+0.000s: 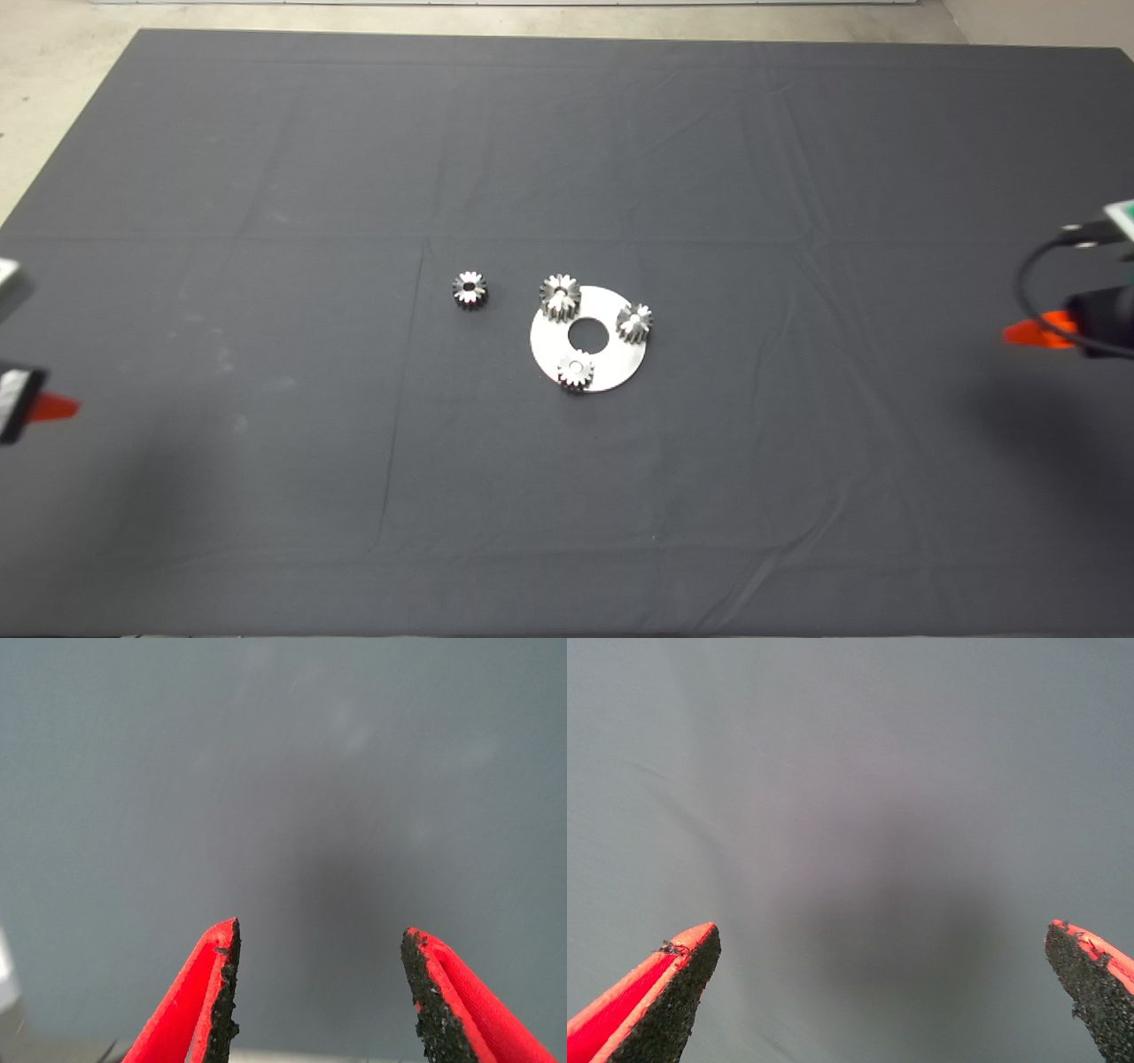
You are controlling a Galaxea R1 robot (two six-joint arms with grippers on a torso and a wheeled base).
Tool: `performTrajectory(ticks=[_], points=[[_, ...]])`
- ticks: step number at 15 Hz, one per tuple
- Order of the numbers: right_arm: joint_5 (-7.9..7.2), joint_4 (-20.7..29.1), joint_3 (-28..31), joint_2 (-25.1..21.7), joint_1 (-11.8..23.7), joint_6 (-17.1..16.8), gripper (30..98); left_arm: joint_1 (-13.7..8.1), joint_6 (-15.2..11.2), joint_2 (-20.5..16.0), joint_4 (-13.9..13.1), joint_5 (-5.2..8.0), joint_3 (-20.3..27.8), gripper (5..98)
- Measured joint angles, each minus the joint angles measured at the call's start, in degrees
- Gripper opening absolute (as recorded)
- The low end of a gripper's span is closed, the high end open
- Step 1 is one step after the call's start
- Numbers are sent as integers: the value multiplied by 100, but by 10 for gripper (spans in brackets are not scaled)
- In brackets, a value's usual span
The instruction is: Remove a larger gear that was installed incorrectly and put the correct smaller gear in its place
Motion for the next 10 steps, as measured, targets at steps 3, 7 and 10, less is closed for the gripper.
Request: performTrajectory(ticks=[3,7,10], points=[[17,-699,-96,977,-478,607,969,244,-524,856,359,-225,-561,447],[12,-849,-376,1273,-619,711,969,333,-652,1363,462,-278,-941,447],[10,-556,-562,1275,-492,719,969,333,-662,2565,473,-94,-1234,447]])
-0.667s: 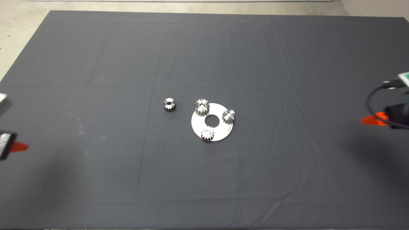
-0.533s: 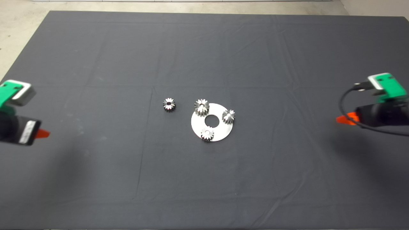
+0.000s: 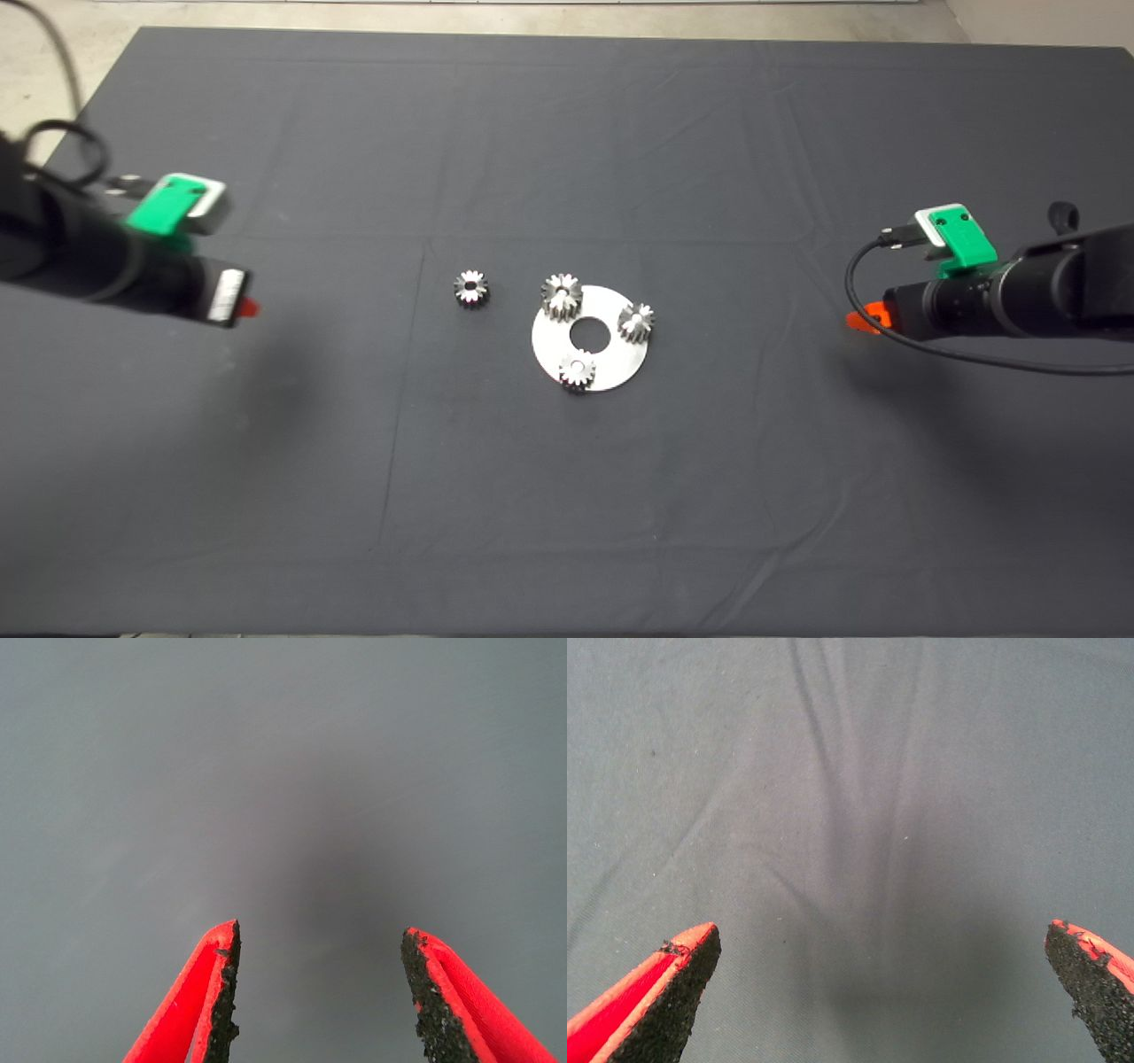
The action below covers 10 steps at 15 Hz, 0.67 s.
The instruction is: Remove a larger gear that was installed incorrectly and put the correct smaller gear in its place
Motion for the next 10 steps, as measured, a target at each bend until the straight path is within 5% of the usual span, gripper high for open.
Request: performTrajectory(ticks=[3,5,7,9,10], points=[[-17,728,-263,-11,485,-118,969,-1,2,1071,-35,47,-521,447],[-8,991,-411,-6,596,-204,969,-31,5,1277,-370,95,-919,447],[-10,1174,-600,24,684,-245,969,-390,40,1398,-806,173,-1291,447],[5,1363,-917,92,698,-285,969,-871,131,1590,-903,184,-1629,447],[-6,1455,-1042,91,697,-309,969,-941,154,1738,-978,184,-1736,447]])
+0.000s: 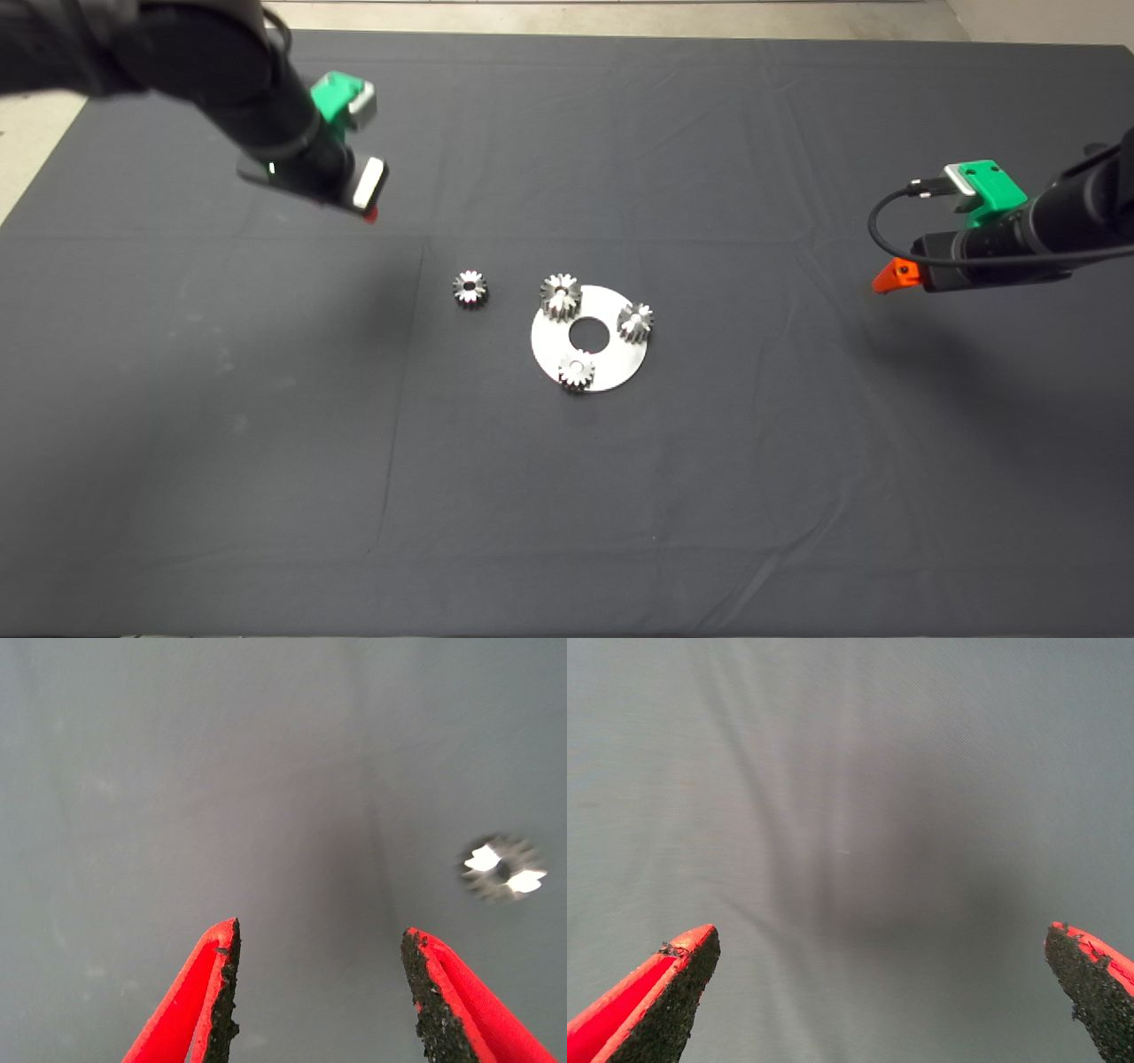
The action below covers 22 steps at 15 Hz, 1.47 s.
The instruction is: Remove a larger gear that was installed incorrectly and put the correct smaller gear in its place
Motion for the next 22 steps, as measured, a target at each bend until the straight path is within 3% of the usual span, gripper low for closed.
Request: performTrajectory(ticks=[3,7,11,15,17,19,22], points=[[6,301,-250,16,4,-234,969,-40,22,615,-501,0,-299,447],[11,510,-513,-105,20,-537,969,-352,41,1265,-1064,-24,-835,447],[9,538,-679,-388,22,-836,969,-363,44,1551,-1544,-21,-1021,447],[11,545,-684,-662,-336,-1030,969,-363,46,1720,-1702,-18,-1088,447],[-22,551,-408,-864,-364,-1040,969,-363,41,1708,-1728,-32,-1091,447],[-20,615,297,-974,-361,-977,969,-363,-9,1639,-1806,-29,-1088,447],[33,979,954,-1007,-263,-798,969,-363,-380,1537,-1940,-5,-791,447]])
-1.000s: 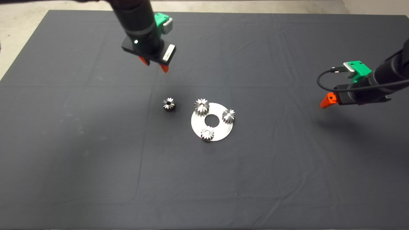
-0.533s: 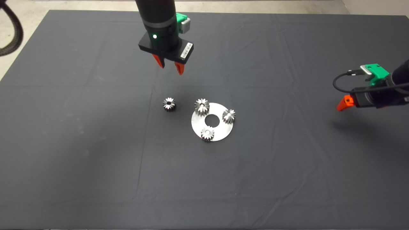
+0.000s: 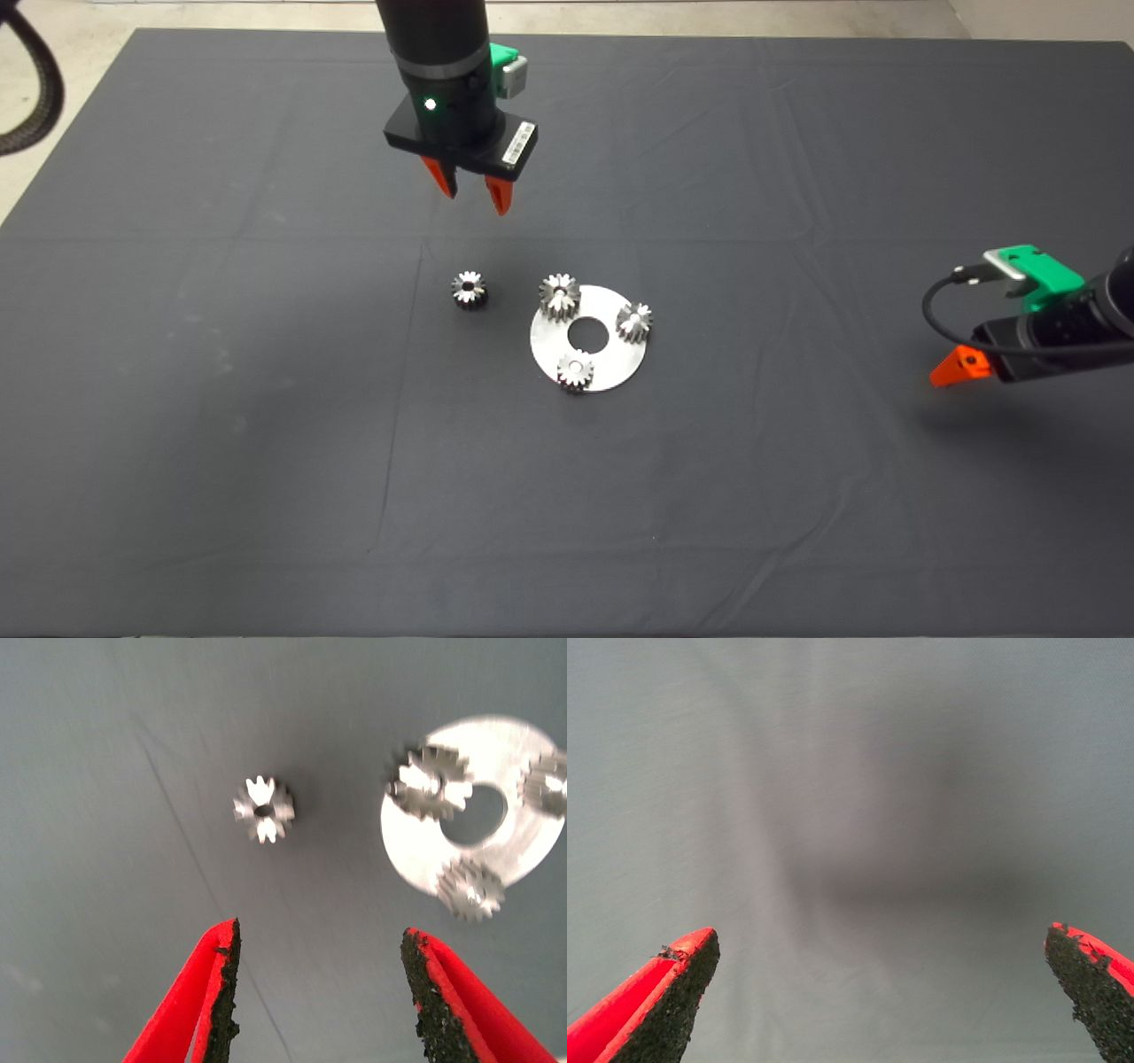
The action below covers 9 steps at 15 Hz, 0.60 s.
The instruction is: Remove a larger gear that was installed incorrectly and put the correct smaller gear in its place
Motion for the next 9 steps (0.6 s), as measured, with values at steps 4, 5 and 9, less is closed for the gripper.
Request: performTrajectory(ticks=[4,5,9], points=[[-37,46,6,-91,73,84,969,5,-212,189,-146,-123,145,447],[-41,52,6,-93,75,85,969,36,-215,327,-152,-201,-108,447],[-41,94,109,-106,88,324,969,386,-226,832,-159,-269,-1712,447]])
